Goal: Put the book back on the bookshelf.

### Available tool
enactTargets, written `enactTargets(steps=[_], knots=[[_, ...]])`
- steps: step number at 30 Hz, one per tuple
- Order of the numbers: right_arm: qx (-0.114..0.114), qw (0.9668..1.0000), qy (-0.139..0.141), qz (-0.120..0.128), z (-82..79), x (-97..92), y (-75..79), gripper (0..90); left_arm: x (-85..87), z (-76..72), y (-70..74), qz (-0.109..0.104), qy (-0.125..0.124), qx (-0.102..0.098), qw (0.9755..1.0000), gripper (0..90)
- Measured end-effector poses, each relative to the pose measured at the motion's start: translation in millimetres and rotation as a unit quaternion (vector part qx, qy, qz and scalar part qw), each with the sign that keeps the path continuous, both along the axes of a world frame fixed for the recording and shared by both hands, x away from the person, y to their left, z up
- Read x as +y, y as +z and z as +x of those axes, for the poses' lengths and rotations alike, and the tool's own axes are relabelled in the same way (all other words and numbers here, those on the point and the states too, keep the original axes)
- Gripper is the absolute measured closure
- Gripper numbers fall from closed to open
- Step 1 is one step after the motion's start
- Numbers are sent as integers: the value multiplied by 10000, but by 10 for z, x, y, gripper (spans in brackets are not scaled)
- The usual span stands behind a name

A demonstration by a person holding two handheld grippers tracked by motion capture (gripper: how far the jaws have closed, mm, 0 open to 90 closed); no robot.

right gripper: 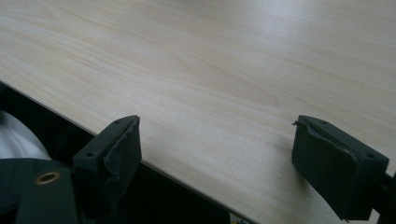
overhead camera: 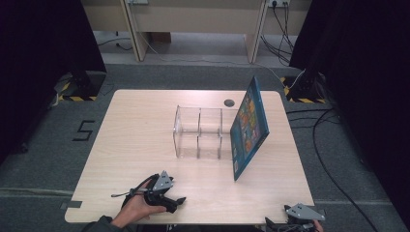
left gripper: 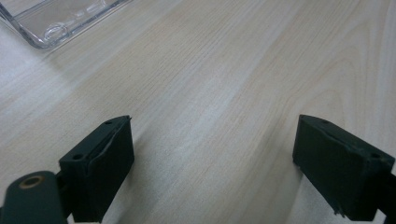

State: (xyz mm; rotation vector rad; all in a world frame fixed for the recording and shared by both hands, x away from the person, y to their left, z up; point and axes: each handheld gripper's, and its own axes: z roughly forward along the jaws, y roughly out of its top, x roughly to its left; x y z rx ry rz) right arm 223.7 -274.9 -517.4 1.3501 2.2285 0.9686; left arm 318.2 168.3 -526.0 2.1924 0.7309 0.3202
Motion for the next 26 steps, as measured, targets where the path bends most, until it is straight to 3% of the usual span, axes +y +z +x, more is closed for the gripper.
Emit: enactTargets(steps=[4, 11, 26], knots=[[-75, 10000, -7, -7, -34, -2, -16, 163, 1, 0, 0, 4, -10, 3, 10000, 115], [-204, 9995, 75, -243, -64, 28, -39, 152, 1, -1, 0, 3, -10, 4, 10000, 114], [-223, 9994, 95, -251, -63, 35, -46, 142, -1, -1, 0, 7, -9, 1, 10000, 112]])
